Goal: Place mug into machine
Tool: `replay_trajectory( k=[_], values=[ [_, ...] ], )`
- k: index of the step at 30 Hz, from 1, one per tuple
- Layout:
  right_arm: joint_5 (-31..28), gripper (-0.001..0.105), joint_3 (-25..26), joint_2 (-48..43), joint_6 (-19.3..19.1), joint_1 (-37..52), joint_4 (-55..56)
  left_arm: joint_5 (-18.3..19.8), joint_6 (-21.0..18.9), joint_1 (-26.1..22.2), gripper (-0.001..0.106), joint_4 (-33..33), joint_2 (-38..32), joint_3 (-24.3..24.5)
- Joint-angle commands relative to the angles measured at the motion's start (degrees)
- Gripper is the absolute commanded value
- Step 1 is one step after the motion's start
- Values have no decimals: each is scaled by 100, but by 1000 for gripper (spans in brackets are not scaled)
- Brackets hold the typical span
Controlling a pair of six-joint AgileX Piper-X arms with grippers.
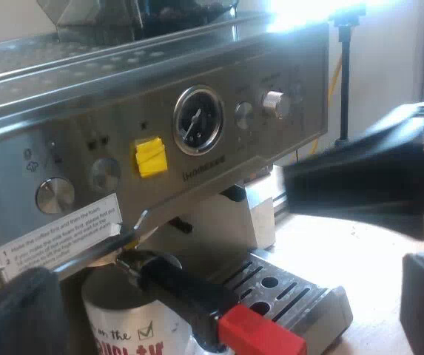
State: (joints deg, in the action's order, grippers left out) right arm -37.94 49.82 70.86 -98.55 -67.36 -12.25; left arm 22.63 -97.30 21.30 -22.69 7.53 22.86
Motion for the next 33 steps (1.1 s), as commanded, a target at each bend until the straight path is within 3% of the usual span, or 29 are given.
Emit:
replay_trajectory(
  k=[1, 8, 15, 33],
  values=[
    [187, 0, 318, 237, -72, 129, -31, 36, -13, 21, 93, 2, -28, 61],
    [321, 0, 833, 772, -90, 389, -40, 36, -13, 21, 93, -12, -28, 62],
    [369, 0, 1214, 1079, -350, 528, -129, 36, -13, 21, 93, -12, -28, 62],
    [-302, 0, 1351, 1346, -635, 1170, -208, 36, -13, 21, 93, -12, -28, 62]
  ],
)
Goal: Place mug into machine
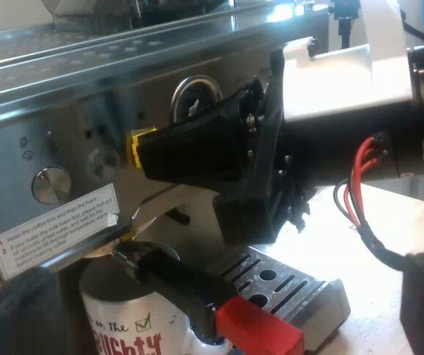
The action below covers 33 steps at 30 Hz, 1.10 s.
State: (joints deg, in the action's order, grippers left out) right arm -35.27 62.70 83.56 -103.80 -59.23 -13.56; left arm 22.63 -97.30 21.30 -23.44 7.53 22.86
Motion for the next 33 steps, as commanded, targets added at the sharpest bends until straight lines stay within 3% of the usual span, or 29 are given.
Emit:
replay_trajectory(
  k=[1, 6, 8, 10, 12, 15, 18, 21, 24, 26, 33],
  values=[
    [-407, 0, 63, 76, -110, 370, -77, 36, -13, 21, 93, 63, -28, 62],
    [40, 0, 63, -43, -110, 160, 57, 20, -13, 21, 93, 63, -28, 62],
    [108, 6, 63, -136, -99, 23, 186, 17, -13, 21, 93, 63, -28, 62],
    [316, 20, 63, -239, -99, -86, 423, 17, -13, 3, 93, 63, -28, 62],
    [464, 46, 63, -412, 71, -235, 836, 17, -58, 4, 93, 63, -28, 86],
    [467, 67, 63, -588, 229, -343, 1273, 17, -239, 4, 93, 63, -28, 173],
    [467, 79, 63, -858, 244, -449, 1864, -16, -445, 4, 93, 63, -33, 315],
    [467, 81, 63, -1185, 244, -501, 2395, -14, -444, 4, 93, 41, -33, 391],
    [503, 81, 63, -1567, 244, -500, 2870, -353, -791, 4, 93, -365, 86, 796],
    [568, 81, 63, -1945, 244, -474, 3274, -714, -830, 4, 93, -593, 304, 1086],
    [842, 81, 63, -2861, 321, 362, 4212, -1393, -960, 4, 93, -626, 1203, 1946]
  ],
)
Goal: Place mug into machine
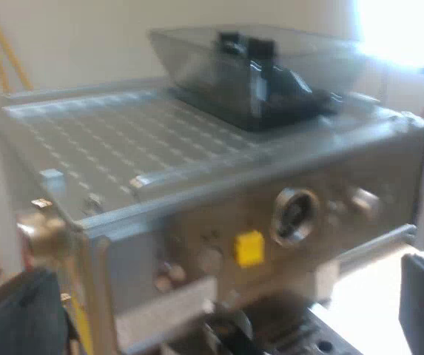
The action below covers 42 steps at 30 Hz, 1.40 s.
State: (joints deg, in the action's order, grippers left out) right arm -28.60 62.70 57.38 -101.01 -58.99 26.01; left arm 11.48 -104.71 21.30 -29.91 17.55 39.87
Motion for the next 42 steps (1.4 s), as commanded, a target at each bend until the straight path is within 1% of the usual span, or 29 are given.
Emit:
replay_trajectory(
  k=[1, 2, 4, 5, 6, 7, 10, 11, 12, 13, 14, 15, 17, 18, 20, 21, 22, 24, 25, 31, 32, 33, 35, 38, 40, 41, 42],
  values=[
    [402, 81, 63, -420, 82, 650, 429, -351, -274, -21, 93, 21, 414, 416],
    [524, 81, 63, -502, 85, 762, 516, -361, -308, -52, 93, 21, 522, 471],
    [996, 81, 63, -797, 97, 1484, 841, -308, -349, -220, 93, 21, 899, 765],
    [996, 81, 63, -797, 97, 1484, 841, -308, -349, -220, 93, 21, 899, 765],
    [1103, 81, 63, -858, 97, 1740, 925, -221, -348, -422, 93, 21, 1148, 915],
    [1386, 81, 63, -973, 97, 2195, 1137, -152, -348, -558, 93, 21, 1265, 988],
    [2123, 81, 63, -1142, 97, 3423, 1665, 31, -517, -977, 93, 15, 1515, 1096],
    [2418, 81, 63, -1156, 97, 3839, 1821, 166, -541, -1271, 93, -3, 1610, 1098],
    [2578, 81, 63, -1159, 97, 3974, 1891, 169, -543, -1385, 93, -32, 1636, 1098],
    [2860, 81, 63, -1159, 97, 4371, 1994, 168, -541, -1613, 93, -94, 1689, 1098],
    [3006, 81, 63, -1159, 97, 4748, 2067, 168, -541, -1794, 93, -209, 1715, 1098],
    [3051, 81, 44, -1159, 97, 4924, 2073, 168, -541, -1893, 93, -253, 1731, 1098],
    [3101, 81, -4, -1194, 44, 5492, 2098, 168, -505, -2213, 93, -585, 1729, 1098],
    [3107, 81, -23, -1236, 36, 5629, 2098, 168, -440, -2253, 93, -640, 1729, 1098],
    [3106, 81, -105, -1337, -49, 6031, 2122, 168, -75, -2370, 93, -1005, 1688, 1098],
    [3106, 81, -138, -1368, -92, 6113, 2120, 137, 47, -2368, 93, -1133, 1662, 1098],
    [3120, 81, -200, -1488, -221, 6231, 2146, 97, 116, -2369, 93, -1228, 1627, 1098],
    [3160, 81, -363, -1708, -441, 6367, 2145, 94, 145, -2338, 93, -1312, 1559, 1098],
    [3192, 81, -453, -1856, -468, 6376, 2145, 55, 212, -2264, 93, -1409, 1380, 1098],
    [3356, 81, -997, -2888, -467, 6373, 2145, 24, 226, -2214, 93, -1830, 794, 1098],
    [3364, 81, -1134, -3150, -467, 6373, 2145, 13, 248, -2214, 93, -1967, 567, 1098],
    [3362, 81, -1189, -3278, -467, 6373, 2145, 15, 269, -2214, 93, -1993, 480, 1083],
    [3362, 81, -1361, -3796, -467, 6373, 2241, -23, 392, -2214, 93, -2058, 91, 1040],
    [3362, 81, -1537, -4423, -467, 6373, 2317, -53, 426, -2214, 93, -2294, -353, 1026],
    [3362, 81, -1656, -4745, -467, 6373, 2316, -51, 454, -2214, 93, -2407, -553, 1000],
    [3362, 81, -1707, -4901, -467, 6373, 2316, -51, 472, -2214, 93, -2544, -762, 964],
    [3362, 81, -1718, -4940, -467, 6373, 2316, -51, 472, -2214, 93, -2591, -822, 949]
  ],
)
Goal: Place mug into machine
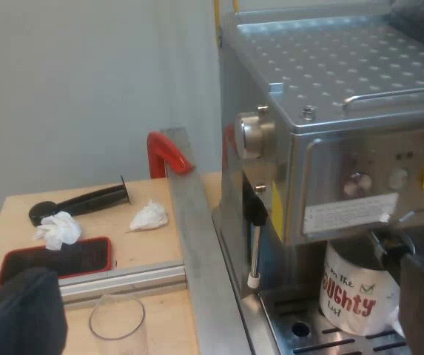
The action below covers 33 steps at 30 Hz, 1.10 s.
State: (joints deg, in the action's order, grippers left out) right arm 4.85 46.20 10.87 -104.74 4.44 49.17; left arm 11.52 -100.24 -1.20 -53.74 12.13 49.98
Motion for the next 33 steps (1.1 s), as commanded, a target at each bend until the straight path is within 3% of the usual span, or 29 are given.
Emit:
replay_trajectory(
  k=[1, 7, 11, 16, 24, 25, 29, 33],
  values=[
    [17, 81, -167, -654, -93, 30, 27, -56, 24, 36, 93, -334, -455, -105],
    [17, 81, -365, -1431, -93, 30, 600, -142, 24, 36, 93, -934, -1397, -415],
    [91, 81, -345, -1379, -93, 2, 1155, -155, 24, 36, 93, -1458, -2033, -535],
    [94, 81, -401, -1397, -93, 2, 1153, -357, 24, 6, 93, -2016, -2072, -515],
    [94, 81, -861, -1386, -93, 2, 702, -581, 24, 8, 93, -1316, -2071, -995],
    [94, 81, -963, -1386, -93, 2, 646, -578, 24, 8, 93, -730, -2071, -1393],
    [94, 81, -1237, -1386, -93, 2, 632, -578, 24, 8, 93, -157, -2060, -1820],
    [94, 81, -1458, -1376, -93, 2, 632, -578, 24, 8, 93, -115, -2060, -2027]
  ],
)
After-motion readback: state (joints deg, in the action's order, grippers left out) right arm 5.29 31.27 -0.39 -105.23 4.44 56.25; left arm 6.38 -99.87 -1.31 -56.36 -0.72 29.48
